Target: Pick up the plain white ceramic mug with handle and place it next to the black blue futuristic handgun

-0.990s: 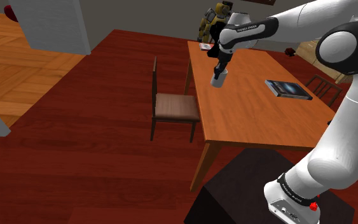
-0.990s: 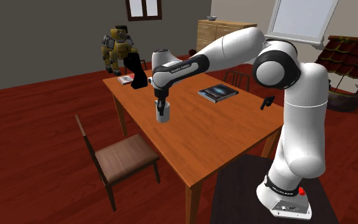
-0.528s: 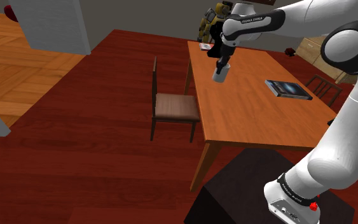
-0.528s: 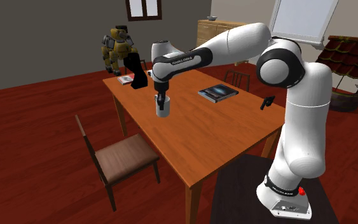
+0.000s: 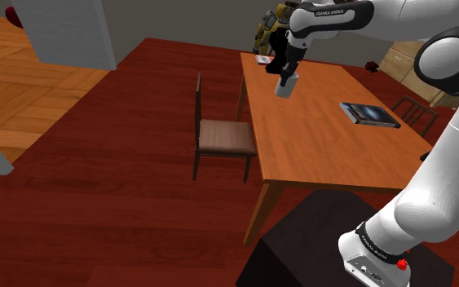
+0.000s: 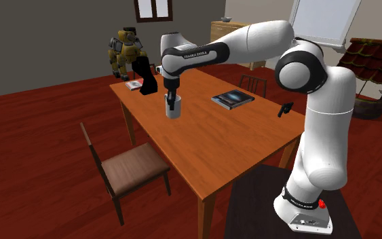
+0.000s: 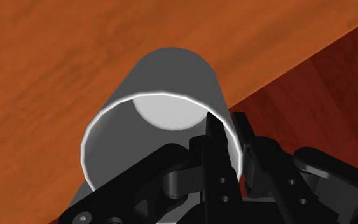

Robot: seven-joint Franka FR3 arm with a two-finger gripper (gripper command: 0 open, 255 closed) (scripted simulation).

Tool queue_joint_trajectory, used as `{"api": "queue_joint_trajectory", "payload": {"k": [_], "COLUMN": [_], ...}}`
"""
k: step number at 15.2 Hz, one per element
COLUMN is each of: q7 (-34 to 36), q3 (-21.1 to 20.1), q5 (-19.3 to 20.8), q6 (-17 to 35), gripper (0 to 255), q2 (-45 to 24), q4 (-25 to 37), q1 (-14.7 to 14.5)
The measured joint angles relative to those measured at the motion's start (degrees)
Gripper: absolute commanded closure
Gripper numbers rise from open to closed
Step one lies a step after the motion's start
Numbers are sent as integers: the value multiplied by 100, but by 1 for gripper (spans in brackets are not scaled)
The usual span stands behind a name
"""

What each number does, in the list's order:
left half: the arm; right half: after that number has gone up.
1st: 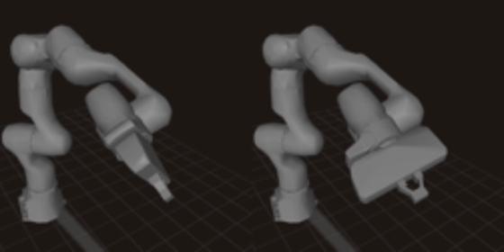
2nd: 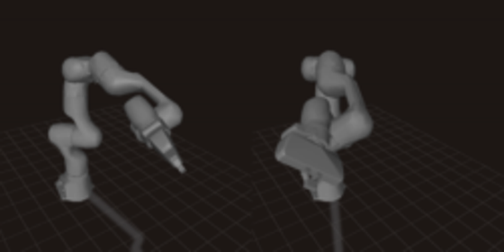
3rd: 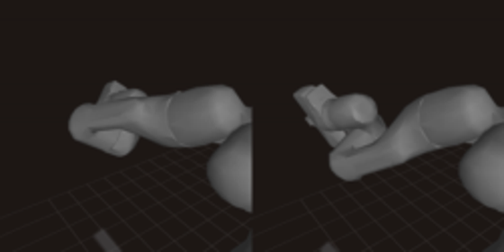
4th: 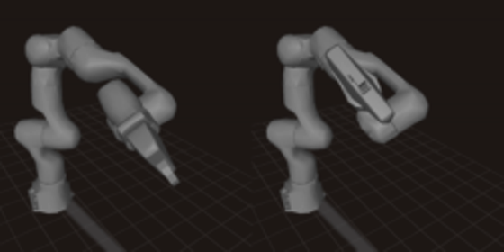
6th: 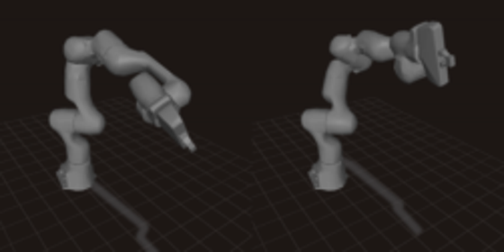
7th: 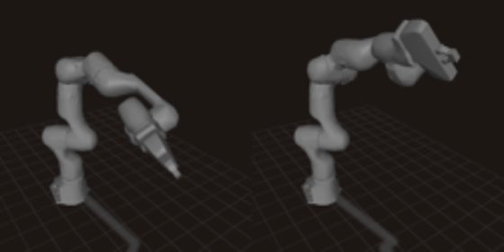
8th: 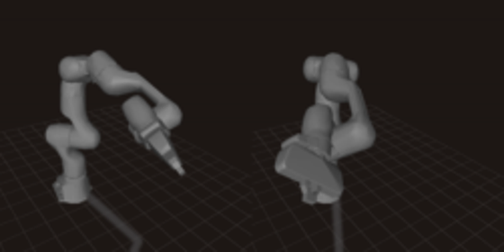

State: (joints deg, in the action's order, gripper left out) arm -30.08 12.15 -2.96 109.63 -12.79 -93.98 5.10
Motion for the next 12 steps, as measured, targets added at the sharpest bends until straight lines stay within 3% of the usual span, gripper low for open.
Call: {"api": "queue_joint_trajectory", "payload": {"k": [6,12], "q7": [7,-435], "q3": [7,214], "q5": [11,110], "q6": [-416,-265], "gripper": [255,255], "q2": [33,705], "q4": [384,-430], "q1": [7,242]}}
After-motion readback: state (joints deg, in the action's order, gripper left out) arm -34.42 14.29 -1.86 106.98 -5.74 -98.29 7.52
